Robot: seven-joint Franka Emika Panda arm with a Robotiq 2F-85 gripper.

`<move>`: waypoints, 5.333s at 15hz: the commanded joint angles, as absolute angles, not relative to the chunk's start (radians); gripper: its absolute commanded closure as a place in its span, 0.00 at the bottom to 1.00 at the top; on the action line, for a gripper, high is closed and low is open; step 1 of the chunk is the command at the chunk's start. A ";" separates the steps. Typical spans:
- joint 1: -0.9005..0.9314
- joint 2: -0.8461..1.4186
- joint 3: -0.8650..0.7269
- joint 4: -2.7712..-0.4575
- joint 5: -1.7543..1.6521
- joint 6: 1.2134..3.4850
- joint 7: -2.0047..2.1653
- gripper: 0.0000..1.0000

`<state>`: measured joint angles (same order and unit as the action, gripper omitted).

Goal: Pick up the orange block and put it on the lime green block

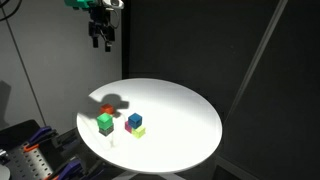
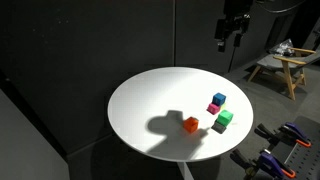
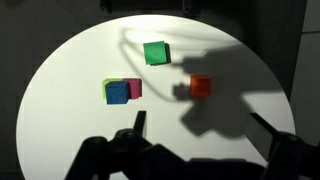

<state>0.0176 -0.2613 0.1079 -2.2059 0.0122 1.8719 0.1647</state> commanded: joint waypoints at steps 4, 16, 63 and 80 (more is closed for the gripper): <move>0.028 -0.262 0.098 -2.203 0.009 1.870 0.167 0.00; 0.051 -0.245 0.109 -2.195 0.014 1.914 0.163 0.00; 0.098 0.067 0.114 -2.373 -0.030 2.411 0.408 0.00; 0.156 0.226 0.109 -2.265 -0.107 2.478 0.249 0.00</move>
